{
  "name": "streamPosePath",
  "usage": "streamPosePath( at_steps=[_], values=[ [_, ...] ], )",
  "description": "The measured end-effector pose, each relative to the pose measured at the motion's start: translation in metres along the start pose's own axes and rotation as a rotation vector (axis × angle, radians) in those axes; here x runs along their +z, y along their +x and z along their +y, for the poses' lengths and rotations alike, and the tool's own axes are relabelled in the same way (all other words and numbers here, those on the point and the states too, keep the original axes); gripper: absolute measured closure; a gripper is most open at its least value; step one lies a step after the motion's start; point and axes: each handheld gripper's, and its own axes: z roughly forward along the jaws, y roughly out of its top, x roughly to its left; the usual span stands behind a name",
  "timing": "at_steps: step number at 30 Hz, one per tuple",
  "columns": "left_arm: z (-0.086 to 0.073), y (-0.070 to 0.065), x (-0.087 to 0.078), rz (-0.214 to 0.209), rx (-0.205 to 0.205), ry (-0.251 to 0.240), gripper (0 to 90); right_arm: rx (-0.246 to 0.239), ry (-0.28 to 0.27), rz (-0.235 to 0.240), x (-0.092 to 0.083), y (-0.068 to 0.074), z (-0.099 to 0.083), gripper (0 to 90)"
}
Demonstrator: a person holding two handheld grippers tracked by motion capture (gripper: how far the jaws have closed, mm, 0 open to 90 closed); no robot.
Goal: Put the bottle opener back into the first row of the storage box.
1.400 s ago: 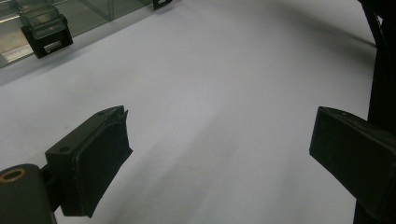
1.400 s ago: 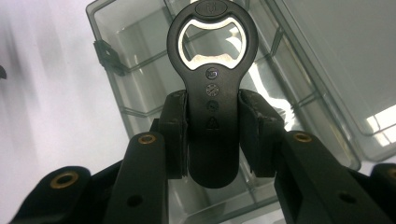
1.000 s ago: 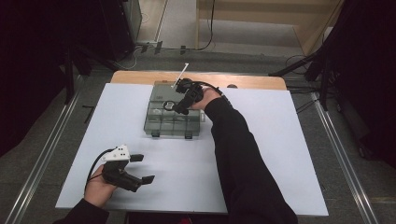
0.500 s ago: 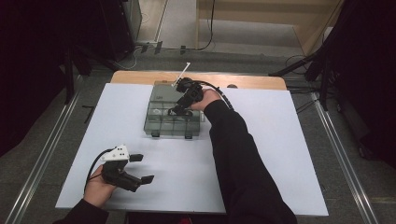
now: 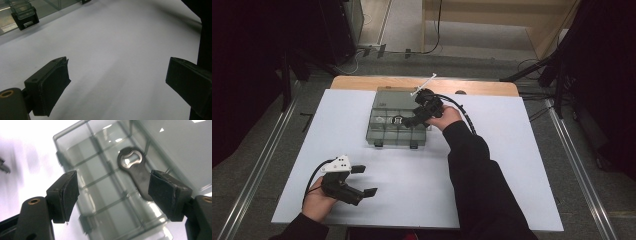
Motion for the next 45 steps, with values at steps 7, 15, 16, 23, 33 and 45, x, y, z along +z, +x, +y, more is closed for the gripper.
streamPosePath(
  at_steps=[7,15,16,23,33,45],
  values=[
    [0.000,0.000,0.001,0.003,-0.007,-0.003,4.6,0.098,-0.042,-0.011,-0.012,0.013,-0.021,26.2],
    [0.000,0.001,0.001,0.006,-0.010,0.002,4.6,0.101,-0.060,-0.041,-0.024,0.027,-0.048,25.9],
    [0.000,0.001,0.001,0.005,-0.010,0.002,4.6,0.096,-0.062,-0.044,-0.026,0.031,-0.055,26.0],
    [0.000,0.001,0.000,0.013,-0.012,-0.004,4.6,0.096,-0.078,-0.043,-0.032,0.040,-0.077,26.0],
    [-0.001,0.001,0.002,0.021,-0.014,0.012,4.6,0.109,-0.072,-0.028,-0.035,0.054,-0.111,26.0],
    [-0.001,0.001,0.001,0.015,-0.007,0.009,4.6,0.102,-0.111,-0.027,-0.047,0.072,-0.146,24.3]
  ],
)
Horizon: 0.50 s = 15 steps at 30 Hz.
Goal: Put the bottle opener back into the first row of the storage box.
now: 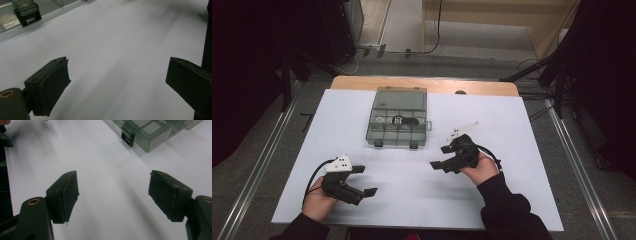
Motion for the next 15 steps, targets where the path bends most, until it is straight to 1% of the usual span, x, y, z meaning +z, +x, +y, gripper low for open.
streamPosePath(
  at_steps=[1,6,8,10,11,12,14,15],
  values=[
    [0.000,0.000,0.000,0.000,0.001,-0.001,4.6,0.000,0.000,0.000,0.000,0.000,0.000,24.3],
    [0.000,0.000,0.000,-0.001,0.001,-0.003,4.6,0.005,-0.003,-0.003,-0.005,0.001,-0.013,24.3],
    [0.000,0.000,0.000,-0.002,0.001,-0.002,4.6,0.004,0.000,-0.011,-0.007,0.001,-0.018,24.3],
    [0.000,0.000,-0.001,-0.001,0.001,-0.002,4.6,0.014,0.000,-0.015,-0.010,0.002,-0.024,24.3],
    [0.000,0.000,-0.001,-0.002,0.001,-0.002,4.6,0.017,-0.007,-0.018,-0.012,0.002,-0.030,24.3],
    [0.000,0.000,-0.001,-0.002,0.001,-0.002,4.6,0.017,-0.007,-0.018,-0.012,0.002,-0.030,24.3],
    [0.000,0.000,0.000,-0.003,0.001,-0.002,4.6,0.020,-0.007,-0.029,-0.016,0.002,-0.039,24.3],
    [0.000,0.000,0.000,-0.003,0.001,-0.002,4.6,0.020,-0.007,-0.029,-0.016,0.002,-0.039,24.3]
  ],
)
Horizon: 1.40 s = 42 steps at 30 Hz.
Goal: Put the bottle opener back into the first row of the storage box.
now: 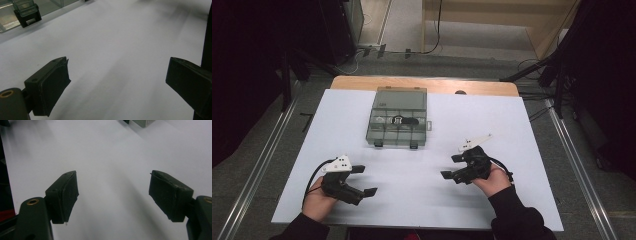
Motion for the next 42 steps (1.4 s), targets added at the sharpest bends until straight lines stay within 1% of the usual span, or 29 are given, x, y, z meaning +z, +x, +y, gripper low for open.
streamPosePath(
  at_steps=[2,11,12,13,15,18,26,32,36,42],
  values=[
    [0.000,0.000,0.000,0.002,0.001,0.001,4.6,0.008,-0.002,-0.006,-0.003,0.000,-0.007,24.3],
    [0.000,0.000,0.000,0.002,0.000,0.003,4.6,0.023,0.002,-0.020,-0.008,-0.004,-0.020,24.3],
    [0.000,0.000,0.000,0.003,0.001,0.003,4.6,0.022,0.001,-0.023,-0.010,-0.005,-0.024,24.3],
    [0.000,0.000,0.000,0.002,0.000,0.003,4.6,0.022,0.001,-0.023,-0.010,-0.005,-0.024,24.3],
    [0.000,0.000,0.000,0.003,0.001,0.002,4.6,0.032,-0.004,-0.030,-0.015,-0.005,-0.029,24.3],
    [0.000,0.000,0.000,0.003,0.001,0.002,4.6,0.037,-0.006,-0.034,-0.017,-0.005,-0.033,24.3],
    [0.000,0.000,0.000,0.004,0.002,0.004,4.6,0.047,-0.014,-0.065,-0.025,-0.009,-0.052,22.9],
    [0.000,0.000,0.000,0.002,0.002,0.004,4.6,0.044,-0.020,-0.068,-0.028,-0.011,-0.060,22.8],
    [0.000,0.000,-0.001,0.003,0.002,0.003,4.6,0.056,-0.026,-0.069,-0.031,-0.012,-0.066,22.8],
    [0.000,0.000,0.000,0.004,0.000,0.002,4.6,0.056,-0.028,-0.073,-0.033,-0.014,-0.069,22.5]
  ],
)
